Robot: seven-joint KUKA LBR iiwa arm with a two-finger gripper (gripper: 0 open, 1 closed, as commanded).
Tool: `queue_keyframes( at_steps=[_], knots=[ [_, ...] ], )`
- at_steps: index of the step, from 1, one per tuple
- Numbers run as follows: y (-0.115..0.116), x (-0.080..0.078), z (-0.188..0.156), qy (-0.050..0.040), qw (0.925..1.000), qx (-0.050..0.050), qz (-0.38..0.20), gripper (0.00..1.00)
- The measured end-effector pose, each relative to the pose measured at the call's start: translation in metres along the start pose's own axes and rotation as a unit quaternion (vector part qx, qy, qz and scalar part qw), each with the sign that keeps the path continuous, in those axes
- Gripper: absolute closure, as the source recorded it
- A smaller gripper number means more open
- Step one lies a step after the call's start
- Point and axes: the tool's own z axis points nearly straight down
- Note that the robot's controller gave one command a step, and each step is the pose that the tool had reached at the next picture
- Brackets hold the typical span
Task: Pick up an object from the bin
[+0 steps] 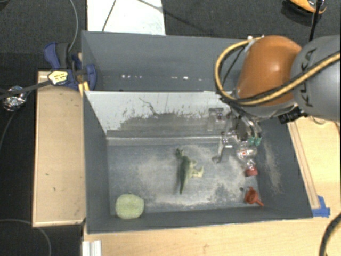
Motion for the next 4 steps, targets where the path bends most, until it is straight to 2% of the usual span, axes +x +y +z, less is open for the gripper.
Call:
queue_keyframes(
  at_steps=[2, 3, 4],
  knots=[
    [0.0, -0.002, -0.003, -0.0049, 1.0, 0.0, 0.0, 0.0],
    [-0.003, 0.001, 0.04, -0.0022, 0.9954, 0.0, -0.096, 0.0],
    [-0.004, 0.002, 0.045, -0.0052, 0.9912, 0.001, -0.132, 0.0]
  ],
)
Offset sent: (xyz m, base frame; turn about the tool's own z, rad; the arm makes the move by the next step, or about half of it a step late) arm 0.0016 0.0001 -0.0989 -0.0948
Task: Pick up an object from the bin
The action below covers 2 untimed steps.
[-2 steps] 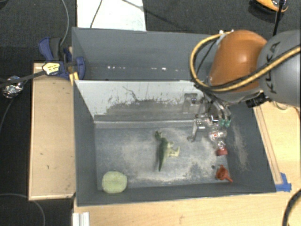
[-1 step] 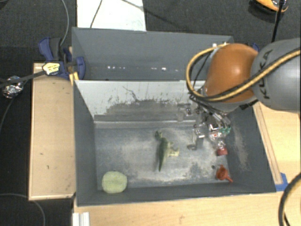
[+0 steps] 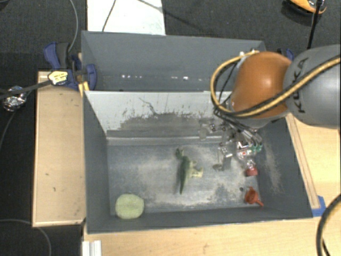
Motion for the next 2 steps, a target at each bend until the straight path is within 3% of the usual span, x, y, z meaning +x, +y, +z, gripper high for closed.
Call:
queue_keyframes(
  at_steps=[1, 2],
  knots=[
    [-0.001, 0.02, -0.001, 0.0085, 0.9989, -0.004, -0.046, 0.0],
    [0.0, 0.012, -0.028, -0.0046, 0.9988, 0.001, -0.048, 0.0]
  ],
)
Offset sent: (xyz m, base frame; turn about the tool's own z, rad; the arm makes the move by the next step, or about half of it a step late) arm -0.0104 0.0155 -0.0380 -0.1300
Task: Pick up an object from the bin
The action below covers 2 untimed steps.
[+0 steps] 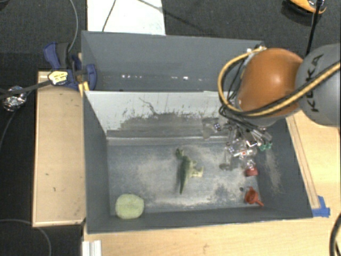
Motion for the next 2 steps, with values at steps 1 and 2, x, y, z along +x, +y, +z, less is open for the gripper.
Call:
queue_keyframes(
  at_steps=[1, 2],
  knots=[
    [0.022, -0.011, 0.05, 0.0036, 0.9999, -0.002, -0.011, 0.0],
    [0.038, -0.03, 0.092, 0.0012, 0.9996, -0.002, -0.028, 0.0]
  ],
)
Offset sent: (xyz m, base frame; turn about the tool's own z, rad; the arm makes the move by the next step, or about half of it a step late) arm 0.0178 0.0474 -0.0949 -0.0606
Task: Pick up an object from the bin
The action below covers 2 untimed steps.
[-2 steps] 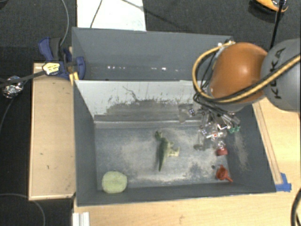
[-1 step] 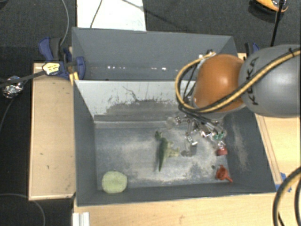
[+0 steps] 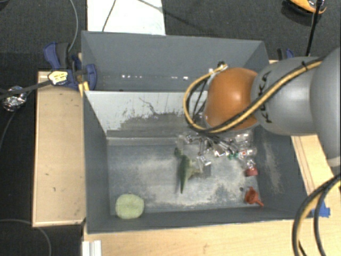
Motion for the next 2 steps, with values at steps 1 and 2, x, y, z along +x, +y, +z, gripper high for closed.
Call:
queue_keyframes(
  at_steps=[1, 2],
  knots=[
    [0.0175, 0.01, 0.008, -0.0001, 0.9995, 0.0, -0.03, 1.0],
    [0.0174, 0.01, 0.008, -0.0001, 0.9995, 0.0, -0.03, 1.0]
  ],
)
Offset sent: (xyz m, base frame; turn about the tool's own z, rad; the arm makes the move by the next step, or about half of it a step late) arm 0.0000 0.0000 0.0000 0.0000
